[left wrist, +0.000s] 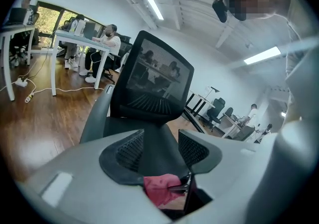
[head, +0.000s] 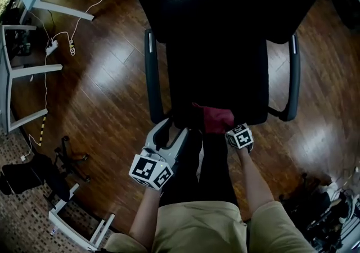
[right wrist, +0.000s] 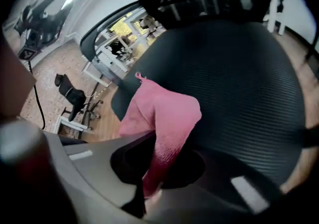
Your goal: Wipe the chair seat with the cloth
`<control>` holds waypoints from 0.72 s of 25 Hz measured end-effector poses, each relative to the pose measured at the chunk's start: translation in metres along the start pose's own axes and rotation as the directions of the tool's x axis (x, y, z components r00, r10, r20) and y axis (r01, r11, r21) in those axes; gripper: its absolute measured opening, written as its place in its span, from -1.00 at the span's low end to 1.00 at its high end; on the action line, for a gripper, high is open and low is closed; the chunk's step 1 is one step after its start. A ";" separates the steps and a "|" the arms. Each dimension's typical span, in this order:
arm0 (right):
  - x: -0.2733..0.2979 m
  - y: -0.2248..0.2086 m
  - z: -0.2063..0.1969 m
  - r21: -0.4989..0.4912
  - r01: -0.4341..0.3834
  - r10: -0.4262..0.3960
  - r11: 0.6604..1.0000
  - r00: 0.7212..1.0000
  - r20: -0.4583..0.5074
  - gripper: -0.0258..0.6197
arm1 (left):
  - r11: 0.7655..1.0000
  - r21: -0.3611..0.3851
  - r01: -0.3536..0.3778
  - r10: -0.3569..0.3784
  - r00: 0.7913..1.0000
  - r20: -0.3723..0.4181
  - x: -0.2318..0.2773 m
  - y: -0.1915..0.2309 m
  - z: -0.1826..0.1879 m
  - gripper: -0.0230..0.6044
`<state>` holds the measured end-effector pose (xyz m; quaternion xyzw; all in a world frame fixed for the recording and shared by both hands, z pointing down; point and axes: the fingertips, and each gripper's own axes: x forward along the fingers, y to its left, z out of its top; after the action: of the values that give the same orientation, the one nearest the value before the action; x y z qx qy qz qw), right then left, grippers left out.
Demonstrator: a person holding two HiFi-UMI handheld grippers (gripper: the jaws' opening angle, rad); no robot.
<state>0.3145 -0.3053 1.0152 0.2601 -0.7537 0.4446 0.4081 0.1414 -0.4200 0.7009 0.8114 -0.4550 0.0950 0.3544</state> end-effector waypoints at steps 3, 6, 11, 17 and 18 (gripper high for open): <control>-0.064 -0.093 -0.038 0.194 0.231 -0.241 0.953 0.970 0.030 -0.87 | 1.000 -0.013 0.015 -0.015 1.000 -0.002 0.011 -0.005 0.002 -0.27; -0.109 -0.157 -0.071 0.388 0.387 -0.431 0.836 0.902 0.029 -0.87 | 0.999 -0.004 0.049 -0.049 0.999 -0.016 0.019 -0.014 -0.006 -0.27; -0.100 -0.177 -0.083 0.498 0.346 -0.419 0.795 0.907 0.038 -0.87 | 0.995 0.058 0.084 -0.081 0.995 -0.060 0.025 -0.028 -0.016 -0.26; -0.122 -0.146 -0.052 0.528 0.200 -0.353 0.825 0.913 0.206 -0.88 | 0.989 0.100 0.113 -0.107 0.993 -0.058 0.017 -0.041 -0.008 -0.26; -0.135 -0.129 -0.034 0.514 0.156 -0.344 0.843 0.892 0.294 -0.88 | 0.987 0.106 0.122 -0.117 0.992 -0.055 0.014 -0.046 -0.005 -0.26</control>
<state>0.4968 -0.3323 0.9696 0.5304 -0.6430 0.5001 0.2349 0.1870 -0.4109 0.6886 0.8528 -0.3909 0.1180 0.3257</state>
